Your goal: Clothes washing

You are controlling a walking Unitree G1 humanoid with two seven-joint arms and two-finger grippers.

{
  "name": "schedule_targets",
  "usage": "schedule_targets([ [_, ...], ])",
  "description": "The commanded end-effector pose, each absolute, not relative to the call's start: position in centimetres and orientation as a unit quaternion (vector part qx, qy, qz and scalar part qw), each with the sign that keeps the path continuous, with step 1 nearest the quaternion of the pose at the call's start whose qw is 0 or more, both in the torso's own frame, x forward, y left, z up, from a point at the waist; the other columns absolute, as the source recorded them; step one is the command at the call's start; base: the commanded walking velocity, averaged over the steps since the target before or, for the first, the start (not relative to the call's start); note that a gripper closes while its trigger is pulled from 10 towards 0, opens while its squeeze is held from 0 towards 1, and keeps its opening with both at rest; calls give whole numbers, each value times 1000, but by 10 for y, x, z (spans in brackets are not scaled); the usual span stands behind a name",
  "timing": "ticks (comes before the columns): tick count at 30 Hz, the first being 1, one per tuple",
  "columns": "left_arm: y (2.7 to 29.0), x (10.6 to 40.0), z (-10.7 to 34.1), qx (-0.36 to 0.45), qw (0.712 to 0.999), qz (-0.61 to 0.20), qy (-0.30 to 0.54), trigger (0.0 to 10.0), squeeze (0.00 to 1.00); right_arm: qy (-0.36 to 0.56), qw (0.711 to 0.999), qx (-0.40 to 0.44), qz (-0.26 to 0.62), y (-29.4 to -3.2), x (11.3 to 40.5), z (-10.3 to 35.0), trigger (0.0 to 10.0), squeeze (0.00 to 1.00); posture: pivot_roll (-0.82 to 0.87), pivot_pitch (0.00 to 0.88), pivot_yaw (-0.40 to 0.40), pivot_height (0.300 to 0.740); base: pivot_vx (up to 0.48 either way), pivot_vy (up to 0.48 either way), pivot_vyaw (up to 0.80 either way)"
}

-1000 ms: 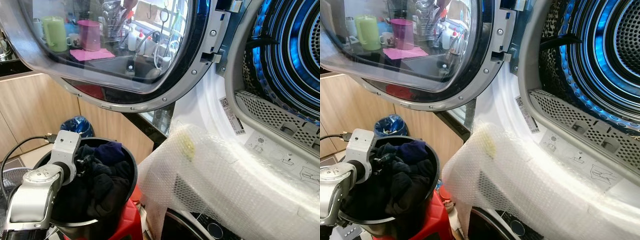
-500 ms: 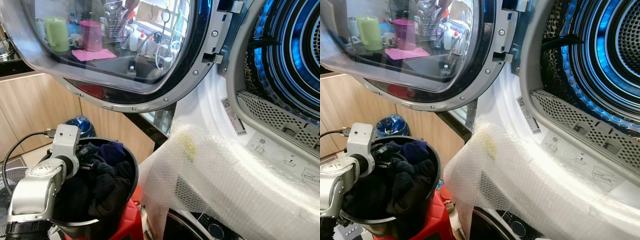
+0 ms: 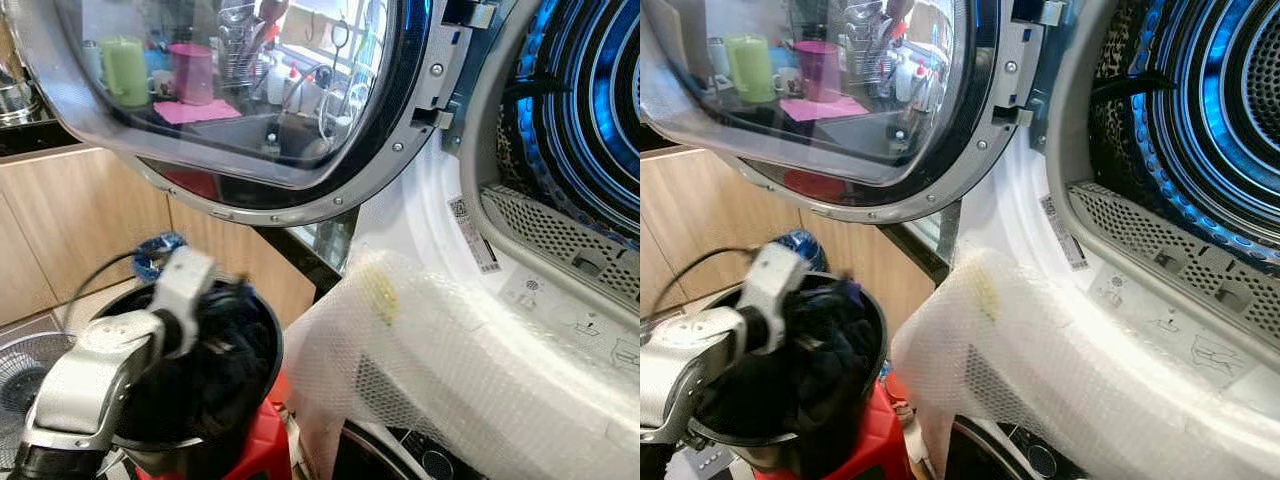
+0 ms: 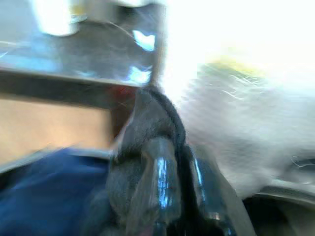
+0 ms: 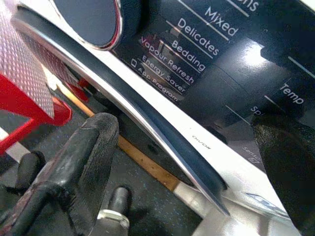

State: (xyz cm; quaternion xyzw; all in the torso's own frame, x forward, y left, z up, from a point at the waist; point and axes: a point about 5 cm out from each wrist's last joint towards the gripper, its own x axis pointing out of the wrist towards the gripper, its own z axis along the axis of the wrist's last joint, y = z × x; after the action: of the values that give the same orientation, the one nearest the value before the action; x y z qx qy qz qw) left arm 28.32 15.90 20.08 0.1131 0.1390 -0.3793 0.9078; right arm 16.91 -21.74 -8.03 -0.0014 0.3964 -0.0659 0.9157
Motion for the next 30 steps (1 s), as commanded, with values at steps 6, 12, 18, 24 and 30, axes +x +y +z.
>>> schedule_targets([
  [6, 130, 271, 211, 115, 835, -521, 134, 0, 0, 388, 919, 12, -66, -209, 172, -80, 10000, 0, 394, 0, -49, 740, 0, 0, 0],
  [12, 86, 272, 216, 95, 776, -614, 105, 0, 0, 382, 921, 22, -76, -207, 174, -79, 10000, 0, 366, 0, -23, 740, 0, 0, 0],
  [18, 43, 272, 206, 79, 723, -679, 98, 0, 0, 372, 922, 30, -104, -213, 174, -78, 10000, 0, 327, 0, -7, 740, 0, 0, 0],
  [24, 35, 274, 190, 76, 721, -680, 108, 0, 0, 360, 921, 34, -142, -228, 166, -76, 10000, 0, 291, 0, -2, 740, 0, 0, 0],
  [30, 36, 277, 171, 71, 735, -662, 128, 0, 0, 310, 940, 14, -139, -260, 156, -65, 10000, 0, 247, 0, -8, 740, 0, 0, 0],
])
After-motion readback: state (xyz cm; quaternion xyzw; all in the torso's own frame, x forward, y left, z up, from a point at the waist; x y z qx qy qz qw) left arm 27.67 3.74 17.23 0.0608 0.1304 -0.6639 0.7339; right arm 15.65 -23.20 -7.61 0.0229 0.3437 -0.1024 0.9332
